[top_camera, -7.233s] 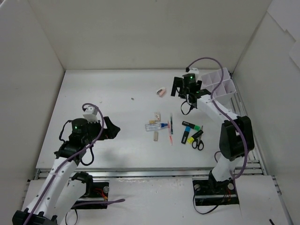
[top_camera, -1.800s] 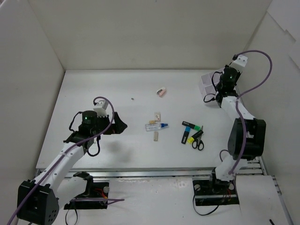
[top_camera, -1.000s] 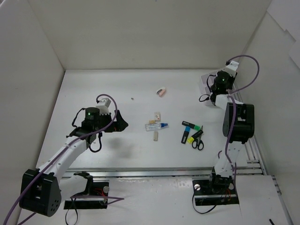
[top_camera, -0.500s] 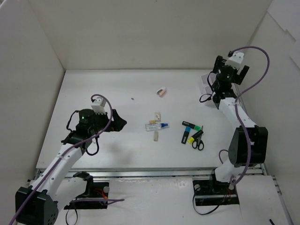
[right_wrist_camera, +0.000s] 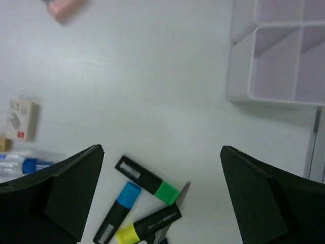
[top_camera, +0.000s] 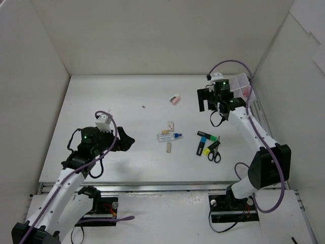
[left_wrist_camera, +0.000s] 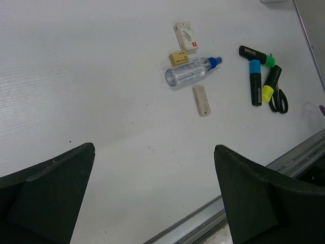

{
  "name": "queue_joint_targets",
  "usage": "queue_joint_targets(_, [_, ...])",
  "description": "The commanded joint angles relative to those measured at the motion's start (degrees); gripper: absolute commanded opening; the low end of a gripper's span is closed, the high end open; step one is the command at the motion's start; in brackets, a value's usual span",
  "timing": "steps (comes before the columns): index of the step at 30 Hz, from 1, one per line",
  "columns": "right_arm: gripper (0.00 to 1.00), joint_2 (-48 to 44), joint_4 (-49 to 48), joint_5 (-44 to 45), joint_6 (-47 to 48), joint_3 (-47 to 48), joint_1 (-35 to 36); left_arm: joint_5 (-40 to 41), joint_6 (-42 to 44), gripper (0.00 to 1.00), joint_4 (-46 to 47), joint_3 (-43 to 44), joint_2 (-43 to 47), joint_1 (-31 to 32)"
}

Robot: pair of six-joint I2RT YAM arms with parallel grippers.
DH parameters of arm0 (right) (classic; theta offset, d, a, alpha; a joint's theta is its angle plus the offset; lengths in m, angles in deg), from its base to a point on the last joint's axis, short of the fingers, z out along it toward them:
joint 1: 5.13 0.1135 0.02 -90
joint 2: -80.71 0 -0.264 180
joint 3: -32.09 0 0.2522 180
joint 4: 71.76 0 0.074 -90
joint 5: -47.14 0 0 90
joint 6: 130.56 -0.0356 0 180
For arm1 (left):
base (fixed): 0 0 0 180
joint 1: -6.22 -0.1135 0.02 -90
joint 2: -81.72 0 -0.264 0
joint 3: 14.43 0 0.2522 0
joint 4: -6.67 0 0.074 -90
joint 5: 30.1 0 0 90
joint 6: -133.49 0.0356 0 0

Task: Sort the stationery into containers
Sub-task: Pick up the pen from the center of the board.

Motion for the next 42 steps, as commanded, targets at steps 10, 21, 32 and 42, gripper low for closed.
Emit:
queue_joint_targets(10, [0.98, 6.6, 12.9, 13.9, -9.0, -8.2, 7.2, -4.1, 1.3, 0.99, 2.1, -1.6, 0.5, 0.4])
queue_joint_targets(21, [0.98, 3.2, 13.5, 11.9, -25.3, -16.7, 7.2, -8.6, 1.8, 0.99, 5.8, -0.4, -6.7, 0.9])
queue_joint_targets(32, [0.93, -0.8, 8.0, 5.6, -30.0, -20.9, 10.4, -8.3, 2.5, 0.99, 5.1, 0.2, -7.1, 2.0])
queue_joint_targets(42, [0.74, 5.9, 4.3, 7.5, -35.4, -19.8, 10.8, -6.8, 2.8, 0.99, 3.2, 0.5, -5.7, 2.0])
